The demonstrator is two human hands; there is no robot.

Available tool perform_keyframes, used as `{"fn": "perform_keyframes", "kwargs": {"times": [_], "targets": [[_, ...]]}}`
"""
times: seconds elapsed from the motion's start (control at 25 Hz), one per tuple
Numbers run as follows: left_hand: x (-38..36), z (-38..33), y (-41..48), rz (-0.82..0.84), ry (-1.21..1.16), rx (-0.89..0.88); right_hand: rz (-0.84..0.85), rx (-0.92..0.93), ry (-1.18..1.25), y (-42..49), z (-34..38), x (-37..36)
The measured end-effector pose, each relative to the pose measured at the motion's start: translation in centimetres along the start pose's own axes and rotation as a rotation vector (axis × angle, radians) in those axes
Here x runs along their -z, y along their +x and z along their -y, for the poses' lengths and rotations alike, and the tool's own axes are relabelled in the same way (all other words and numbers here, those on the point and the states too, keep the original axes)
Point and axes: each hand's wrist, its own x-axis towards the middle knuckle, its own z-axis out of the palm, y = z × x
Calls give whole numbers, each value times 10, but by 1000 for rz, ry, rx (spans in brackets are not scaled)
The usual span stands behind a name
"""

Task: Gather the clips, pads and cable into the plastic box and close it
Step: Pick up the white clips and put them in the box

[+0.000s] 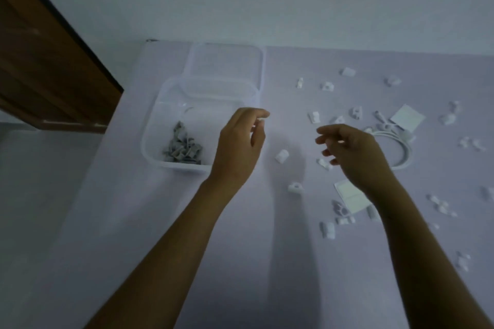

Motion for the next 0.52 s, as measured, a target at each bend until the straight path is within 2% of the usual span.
{"fn": "perform_keyframes", "kwargs": {"times": [0.12,0.28,0.36,0.52], "targets": [[-43,-5,-2,220,5,66,-33,24,-241,-23,-32,-10],[-83,5,2,492,222,307,130,70,-429,-33,-55,-40],[-94,13,3,549,279,357,157,133,-503,-33,-61,-49],[-103,18,3,552,313,344,166,246,-593,-34,-69,-54]]}}
